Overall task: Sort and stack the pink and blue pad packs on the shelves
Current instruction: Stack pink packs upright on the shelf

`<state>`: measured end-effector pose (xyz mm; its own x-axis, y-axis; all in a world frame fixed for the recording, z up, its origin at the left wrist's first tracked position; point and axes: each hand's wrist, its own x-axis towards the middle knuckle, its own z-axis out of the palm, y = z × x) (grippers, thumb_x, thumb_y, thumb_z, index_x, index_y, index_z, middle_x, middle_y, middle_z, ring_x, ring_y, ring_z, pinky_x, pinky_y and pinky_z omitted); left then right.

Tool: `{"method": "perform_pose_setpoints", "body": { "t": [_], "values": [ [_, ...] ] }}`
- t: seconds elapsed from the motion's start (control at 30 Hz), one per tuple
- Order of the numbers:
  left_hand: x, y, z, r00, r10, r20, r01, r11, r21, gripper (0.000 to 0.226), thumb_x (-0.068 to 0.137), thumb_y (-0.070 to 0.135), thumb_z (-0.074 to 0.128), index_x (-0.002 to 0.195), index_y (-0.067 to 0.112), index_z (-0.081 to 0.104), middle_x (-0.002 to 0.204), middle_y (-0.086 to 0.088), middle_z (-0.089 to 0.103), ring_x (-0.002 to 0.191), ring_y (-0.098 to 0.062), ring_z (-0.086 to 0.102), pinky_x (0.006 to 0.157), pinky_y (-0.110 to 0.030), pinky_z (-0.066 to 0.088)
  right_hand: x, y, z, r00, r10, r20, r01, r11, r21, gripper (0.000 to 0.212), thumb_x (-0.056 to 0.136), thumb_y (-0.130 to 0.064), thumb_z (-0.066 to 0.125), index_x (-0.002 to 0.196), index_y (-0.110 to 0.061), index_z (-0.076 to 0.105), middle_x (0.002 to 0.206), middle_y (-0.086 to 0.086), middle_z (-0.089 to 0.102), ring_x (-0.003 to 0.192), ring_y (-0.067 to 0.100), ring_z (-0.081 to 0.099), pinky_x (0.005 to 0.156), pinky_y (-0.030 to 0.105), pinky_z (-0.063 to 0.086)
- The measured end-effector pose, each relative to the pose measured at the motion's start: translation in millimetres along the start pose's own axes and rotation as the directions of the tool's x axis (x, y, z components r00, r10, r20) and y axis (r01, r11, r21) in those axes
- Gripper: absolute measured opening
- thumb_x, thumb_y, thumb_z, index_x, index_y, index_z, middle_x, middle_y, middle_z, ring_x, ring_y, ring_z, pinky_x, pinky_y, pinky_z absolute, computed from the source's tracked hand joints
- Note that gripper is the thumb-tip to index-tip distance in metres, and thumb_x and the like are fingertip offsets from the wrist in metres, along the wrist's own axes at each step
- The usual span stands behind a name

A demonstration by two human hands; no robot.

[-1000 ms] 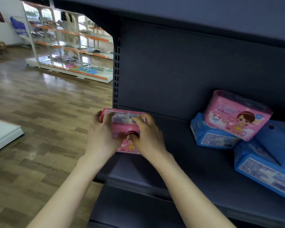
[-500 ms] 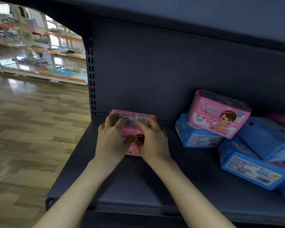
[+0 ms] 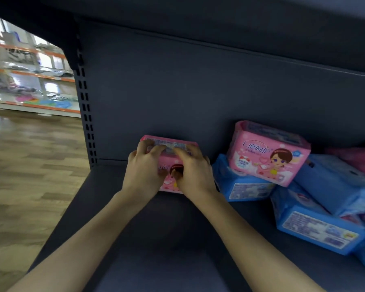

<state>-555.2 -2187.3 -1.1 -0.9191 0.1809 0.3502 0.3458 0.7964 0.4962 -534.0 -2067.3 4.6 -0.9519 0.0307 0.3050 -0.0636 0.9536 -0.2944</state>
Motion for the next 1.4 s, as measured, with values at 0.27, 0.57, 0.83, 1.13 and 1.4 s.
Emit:
{"method": "perform_pose_setpoints", "body": {
  "t": [0.27,0.57,0.83,1.13,1.4],
  "values": [
    [14,2,23,1.000,-0.015,-0.024,0.014,1.000,-0.027,0.060,0.083,0.014,0.066,0.137,0.022,0.043,0.143,-0.003,0.030,0.128,-0.031,0.036,0.103,-0.034,0.033,13,17,7,1.000,0.006,0.015,-0.006,1.000,-0.003,0.057,0.090,-0.016,0.056,0.141,-0.031,0.034,0.147,0.003,0.027,0.121,0.036,0.038,0.097,0.036,0.040],
    [15,0,34,1.000,-0.027,-0.007,0.027,1.000,-0.003,0.058,0.083,0.018,0.066,0.136,0.022,0.043,0.141,-0.006,0.031,0.129,-0.031,0.036,0.101,-0.036,0.035,12,23,14,1.000,-0.004,0.028,0.003,1.000,0.029,0.058,0.089,-0.012,0.056,0.141,-0.030,0.036,0.147,0.002,0.028,0.121,0.035,0.036,0.097,0.036,0.039],
    [13,-2,29,0.998,-0.069,-0.016,0.069,0.997,0.020,0.060,0.083,0.015,0.066,0.137,0.022,0.041,0.142,-0.006,0.029,0.129,-0.034,0.034,0.098,-0.036,0.038,18,19,19,0.999,-0.028,0.031,0.026,0.998,0.051,0.060,0.088,-0.006,0.056,0.140,-0.028,0.038,0.147,0.004,0.030,0.122,0.035,0.036,0.099,0.036,0.037],
    [12,2,29,0.994,-0.107,-0.008,0.107,0.988,0.107,0.064,0.084,0.018,0.066,0.139,0.024,0.035,0.144,-0.003,0.026,0.128,-0.034,0.030,0.083,-0.036,0.046,23,21,27,0.999,-0.039,0.001,0.039,0.999,0.023,0.056,0.090,-0.006,0.052,0.141,-0.027,0.036,0.148,0.004,0.027,0.123,0.037,0.033,0.098,0.037,0.037],
    [11,1,33,0.996,-0.088,0.005,0.084,0.971,0.226,0.061,0.087,0.023,0.062,0.140,0.025,0.031,0.145,-0.004,0.023,0.131,-0.036,0.026,0.079,-0.036,0.047,17,23,31,0.999,-0.038,-0.008,0.038,0.999,0.027,0.060,0.091,-0.009,0.050,0.143,-0.029,0.030,0.152,0.001,0.018,0.126,0.036,0.029,0.096,0.040,0.040]
  ]
}}
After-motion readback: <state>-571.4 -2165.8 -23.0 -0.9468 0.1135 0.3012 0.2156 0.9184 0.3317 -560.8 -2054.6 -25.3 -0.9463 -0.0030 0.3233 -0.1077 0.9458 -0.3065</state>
